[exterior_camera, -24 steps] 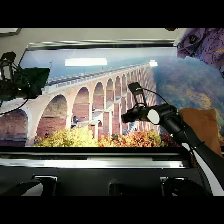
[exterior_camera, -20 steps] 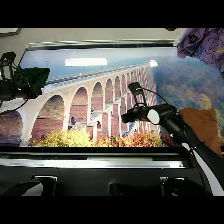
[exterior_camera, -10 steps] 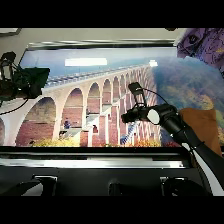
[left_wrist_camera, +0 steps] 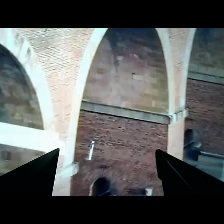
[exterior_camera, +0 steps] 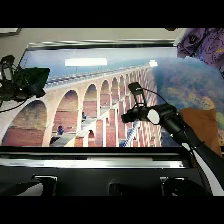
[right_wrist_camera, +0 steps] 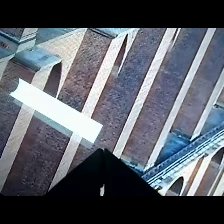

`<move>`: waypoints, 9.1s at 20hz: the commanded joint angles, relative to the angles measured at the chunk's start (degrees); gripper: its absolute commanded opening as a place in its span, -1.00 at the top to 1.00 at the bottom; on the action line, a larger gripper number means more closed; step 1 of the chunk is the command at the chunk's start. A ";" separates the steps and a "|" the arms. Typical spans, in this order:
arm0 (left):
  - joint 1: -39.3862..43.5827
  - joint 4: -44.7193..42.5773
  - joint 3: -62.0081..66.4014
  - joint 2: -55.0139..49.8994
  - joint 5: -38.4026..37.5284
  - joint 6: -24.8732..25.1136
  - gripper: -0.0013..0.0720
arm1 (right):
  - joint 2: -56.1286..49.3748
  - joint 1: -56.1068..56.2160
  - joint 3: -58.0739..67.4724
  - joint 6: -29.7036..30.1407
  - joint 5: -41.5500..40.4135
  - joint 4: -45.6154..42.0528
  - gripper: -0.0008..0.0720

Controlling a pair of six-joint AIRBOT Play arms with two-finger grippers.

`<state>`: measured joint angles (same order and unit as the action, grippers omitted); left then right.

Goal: Fold the clothes and pants, and hang the long-sleeved shirts on hangers.

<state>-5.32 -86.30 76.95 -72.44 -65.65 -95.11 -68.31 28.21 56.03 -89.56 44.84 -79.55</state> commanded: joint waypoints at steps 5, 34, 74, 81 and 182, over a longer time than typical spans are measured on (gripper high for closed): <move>-13.11 -8.63 28.17 -29.97 6.78 -10.56 -1.00 | -0.02 0.04 0.07 0.00 0.02 0.02 0.89; 0.74 10.91 3.91 -8.24 3.98 -5.68 0.94 | -0.02 0.04 0.07 0.00 0.02 0.02 0.89; -1.40 11.30 -29.20 32.57 -2.54 -17.57 -0.89 | -42.27 -10.05 31.04 -0.20 -0.57 50.23 0.05; -1.40 12.81 -29.24 30.38 -2.51 -17.53 -0.89 | -44.04 -5.53 31.04 -5.90 -8.74 48.48 0.02; -8.68 27.06 32.76 -34.71 -1.75 -0.11 -0.91 | -26.18 -17.42 36.98 -25.79 6.05 -6.45 0.90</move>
<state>-11.60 -64.66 108.55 -107.59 -60.82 -95.00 -94.98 10.76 92.99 -115.39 49.80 -86.67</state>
